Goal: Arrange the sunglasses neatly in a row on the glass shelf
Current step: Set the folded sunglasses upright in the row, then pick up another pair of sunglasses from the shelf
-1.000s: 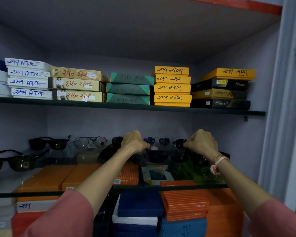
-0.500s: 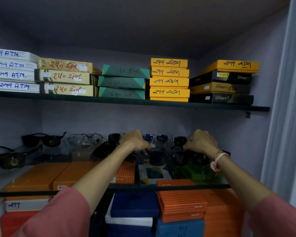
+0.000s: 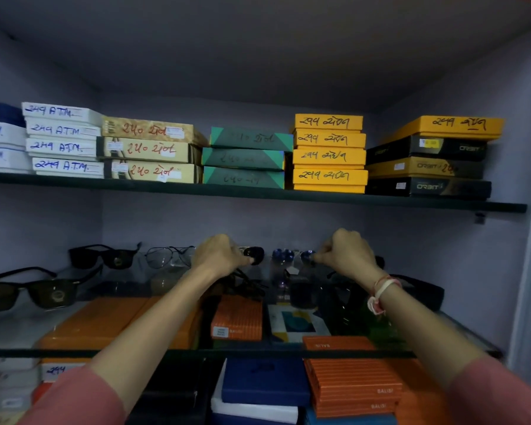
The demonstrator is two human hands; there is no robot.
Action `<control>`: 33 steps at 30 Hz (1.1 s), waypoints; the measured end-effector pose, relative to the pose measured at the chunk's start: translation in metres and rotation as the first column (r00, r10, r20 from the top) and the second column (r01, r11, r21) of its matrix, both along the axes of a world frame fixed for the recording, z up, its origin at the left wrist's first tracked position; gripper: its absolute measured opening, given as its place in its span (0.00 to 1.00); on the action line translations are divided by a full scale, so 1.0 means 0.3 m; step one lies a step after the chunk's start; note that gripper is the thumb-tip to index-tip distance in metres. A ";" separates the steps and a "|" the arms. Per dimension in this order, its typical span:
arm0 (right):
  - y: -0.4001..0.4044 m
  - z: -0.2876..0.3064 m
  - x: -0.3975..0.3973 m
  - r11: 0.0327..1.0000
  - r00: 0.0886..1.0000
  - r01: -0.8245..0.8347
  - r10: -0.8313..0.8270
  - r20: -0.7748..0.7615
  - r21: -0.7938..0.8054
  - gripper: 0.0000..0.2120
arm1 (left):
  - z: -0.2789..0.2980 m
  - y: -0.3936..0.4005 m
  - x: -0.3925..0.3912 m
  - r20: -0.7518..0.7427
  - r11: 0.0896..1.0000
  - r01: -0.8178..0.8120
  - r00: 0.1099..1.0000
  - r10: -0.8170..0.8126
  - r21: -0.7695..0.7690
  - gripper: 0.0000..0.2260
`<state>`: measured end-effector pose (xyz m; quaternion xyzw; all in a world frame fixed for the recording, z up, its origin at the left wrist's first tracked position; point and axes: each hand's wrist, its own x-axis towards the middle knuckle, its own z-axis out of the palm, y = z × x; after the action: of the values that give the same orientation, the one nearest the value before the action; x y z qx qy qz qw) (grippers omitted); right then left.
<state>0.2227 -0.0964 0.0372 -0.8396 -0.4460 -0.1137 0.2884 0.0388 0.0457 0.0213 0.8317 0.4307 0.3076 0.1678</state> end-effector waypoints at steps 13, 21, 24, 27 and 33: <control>0.251 -0.066 -0.290 0.948 0.976 -0.210 0.219 0.009 -0.241 0.17 | -0.067 0.214 -0.205 -0.170 0.991 0.002 0.985 -0.025 -0.135 0.18; 0.301 -0.088 -0.347 0.990 0.988 -0.141 0.142 0.059 -0.017 0.12 | -0.041 0.303 -0.302 -0.068 0.946 0.030 0.996 -0.054 -0.322 0.10; 0.314 -0.089 -0.370 0.987 0.986 -0.160 0.160 0.047 -0.002 0.12 | -0.030 0.333 -0.357 -0.082 0.952 0.000 0.996 -0.026 -0.306 0.09; 0.327 -0.094 -0.389 0.983 0.982 -0.183 0.184 0.047 -0.023 0.12 | -0.036 0.340 -0.372 -0.123 0.971 0.004 0.992 -0.034 -0.238 0.15; 0.322 -0.088 -0.395 0.977 0.975 -0.205 0.209 0.080 -0.053 0.12 | -0.041 0.264 -0.337 0.017 0.985 0.155 0.987 -0.157 0.074 0.18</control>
<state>0.1043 0.0001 0.0107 -0.7893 -0.5452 -0.1087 0.2607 -0.0624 0.1250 0.0091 0.8648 0.3508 0.3185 0.1661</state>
